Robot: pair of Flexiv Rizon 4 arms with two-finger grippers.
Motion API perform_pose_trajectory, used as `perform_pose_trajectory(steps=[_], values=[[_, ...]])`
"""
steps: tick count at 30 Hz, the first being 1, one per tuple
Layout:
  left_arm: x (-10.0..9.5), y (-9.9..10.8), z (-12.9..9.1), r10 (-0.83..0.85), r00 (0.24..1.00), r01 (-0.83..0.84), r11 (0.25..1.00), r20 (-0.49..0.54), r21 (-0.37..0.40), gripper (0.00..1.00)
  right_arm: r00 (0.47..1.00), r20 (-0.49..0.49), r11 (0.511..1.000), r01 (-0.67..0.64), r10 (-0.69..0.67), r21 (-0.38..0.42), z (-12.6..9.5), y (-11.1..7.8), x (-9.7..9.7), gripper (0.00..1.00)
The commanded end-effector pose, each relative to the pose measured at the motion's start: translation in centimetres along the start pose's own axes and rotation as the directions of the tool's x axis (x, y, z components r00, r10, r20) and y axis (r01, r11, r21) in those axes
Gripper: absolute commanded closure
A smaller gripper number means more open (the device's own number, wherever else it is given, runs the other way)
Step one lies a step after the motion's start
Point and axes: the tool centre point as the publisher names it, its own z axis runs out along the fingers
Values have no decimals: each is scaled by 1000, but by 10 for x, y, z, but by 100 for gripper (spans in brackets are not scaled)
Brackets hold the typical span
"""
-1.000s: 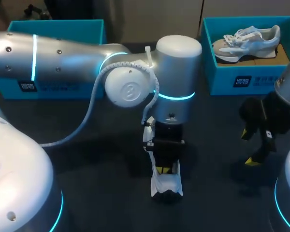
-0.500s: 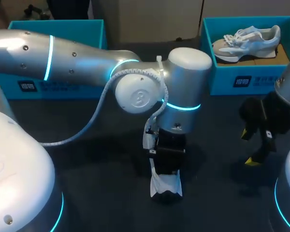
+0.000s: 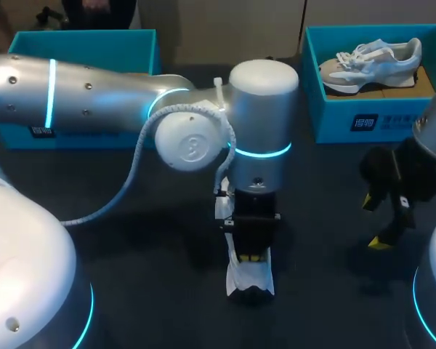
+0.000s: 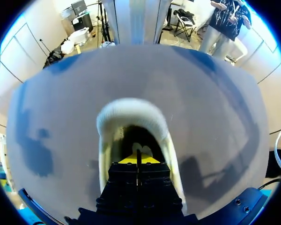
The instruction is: Take the shoe out of the shoebox, open the shoe tongue, remove and reinsert the insole, then place the shoe into the shoebox
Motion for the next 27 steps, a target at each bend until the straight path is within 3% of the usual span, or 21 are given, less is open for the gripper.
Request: perform_pose_trajectory(steps=[1,12,23,27], values=[[5,-8,-3,7,999,-7,1000,33,-6,100,1000,2,1000,0,0,0,0,-1,1,0],[-7,-3,29,24,1000,-24,1000,6,-14,100,1000,2,1000,0,0,0,0,-1,1,0],[3,15,18,-26,1000,28,996,15,-80,100,1000,2,1000,0,0,0,0,-1,1,0],[5,14,11,-22,999,24,998,25,-65,100,1000,2,1000,0,0,0,0,-1,1,0]])
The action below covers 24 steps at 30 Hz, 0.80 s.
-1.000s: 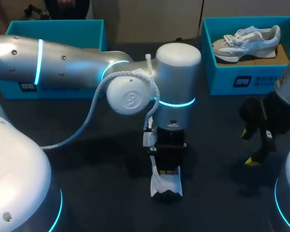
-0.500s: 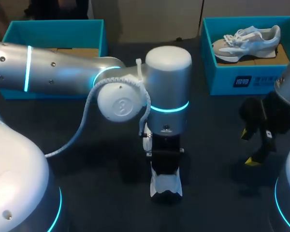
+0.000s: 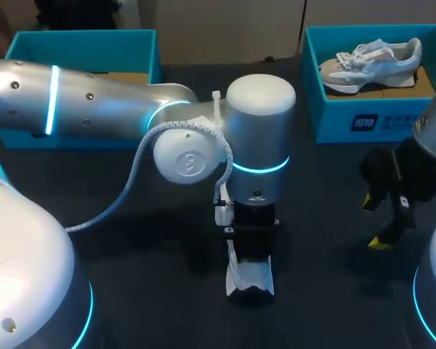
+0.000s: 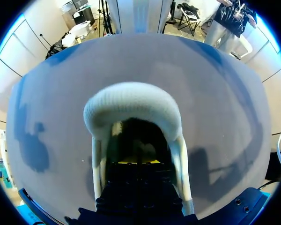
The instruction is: Take the shoe out of the shoebox, open the shoe tongue, remove and reinsert the insole, then place the shoe into the shoebox
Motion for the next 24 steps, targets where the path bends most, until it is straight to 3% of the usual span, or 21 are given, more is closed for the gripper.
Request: perform_pose_trajectory(steps=[1,6,10,15,24], values=[[7,-3,-9,10,1000,-10,1000,15,13,100,1000,2,1000,0,0,1,0,-1,1,0],[9,-12,-21,41,999,-42,998,21,37,100,1000,2,1000,0,0,1,0,-1,1,0],[9,-15,-36,46,999,-46,999,13,13,100,1000,2,1000,0,0,1,0,-1,1,0],[8,-4,-50,28,999,-27,999,27,-24,100,1000,2,1000,0,0,1,0,-1,1,0],[3,12,-53,10,1000,-9,998,15,-62,100,1000,2,1000,0,0,1,0,-1,1,0]])
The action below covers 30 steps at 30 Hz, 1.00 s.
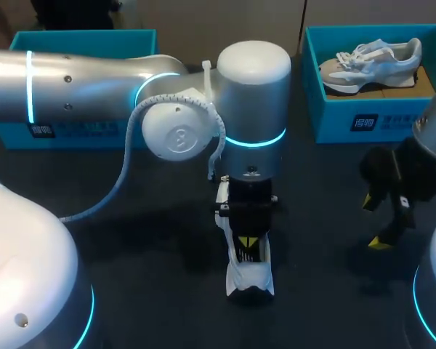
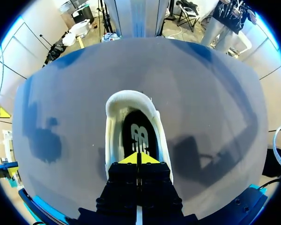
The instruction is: Take the shoe out of the shoebox, open the shoe tongue, remove and reinsert the insole, then place the shoe into the shoebox
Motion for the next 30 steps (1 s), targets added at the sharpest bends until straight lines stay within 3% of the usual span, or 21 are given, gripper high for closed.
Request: perform_pose_trajectory(steps=[1,8,10,13,16,30], values=[[-2,2,-1,-8,1000,8,1000,-5,-18,100,1000,2,1000,0,0,1,1,-1,1,0],[-1,6,0,-36,999,35,997,-13,-66,100,1000,2,1000,0,0,1,1,-1,1,0],[-1,9,0,-53,999,51,995,-13,-80,78,1000,2,1000,0,0,1,1,-1,1,0],[0,12,-1,-69,998,68,994,-9,-88,75,1000,2,1000,0,0,1,1,-1,1,0],[2,16,-1,-82,997,81,993,-8,-85,64,1000,2,1000,0,0,1,1,-1,1,0],[3,20,-2,-93,996,93,992,-2,-82,61,1000,2,1000,0,0,1,1,-1,1,0]])
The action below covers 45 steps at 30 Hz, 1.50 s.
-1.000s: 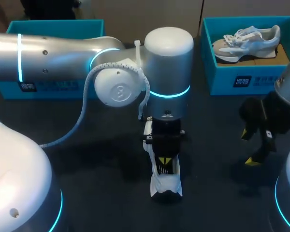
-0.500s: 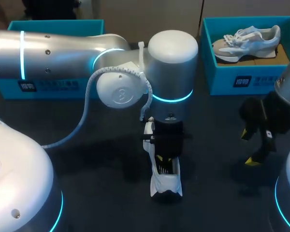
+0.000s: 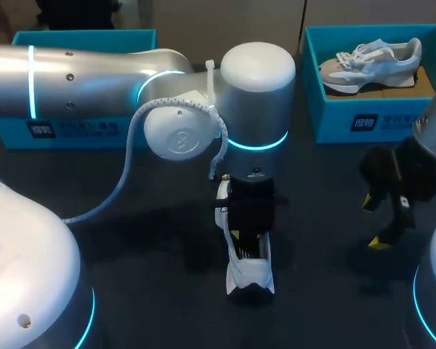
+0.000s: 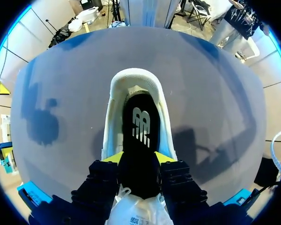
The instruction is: Take the shoe out of the shoebox, open the shoe tongue, remove and reinsert the insole, then place the shoe into the shoebox
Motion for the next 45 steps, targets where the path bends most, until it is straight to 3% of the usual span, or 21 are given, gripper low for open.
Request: perform_pose_trajectory(steps=[1,3,4,5,13,15,19,45], values=[[2,1,0,1,1000,-1,1000,3,-1,61,1000,1,1000,0,0,1,1,0,1,0],[2,1,0,1,1000,-1,1000,3,-1,61,1000,1,1000,0,0,1,1,0,1,0],[4,7,-1,-29,999,28,1000,17,9,30,1000,1,1000,0,0,1,1,0,1,0],[4,7,-1,-30,999,30,999,19,10,25,1000,1,1000,0,0,1,1,0,1,0],[6,8,0,-39,999,39,999,23,12,22,1000,1,1000,0,0,1,1,0,1,0],[6,10,-1,-39,999,39,999,22,12,11,1000,1,1000,0,0,1,1,0,1,0],[6,13,-4,-36,999,36,999,21,7,0,1000,1,1000,0,0,1,1,0,1,0],[7,50,-41,-55,997,58,997,46,-53,0,1000,1,1000,0,0,1,1,0,1,0]])
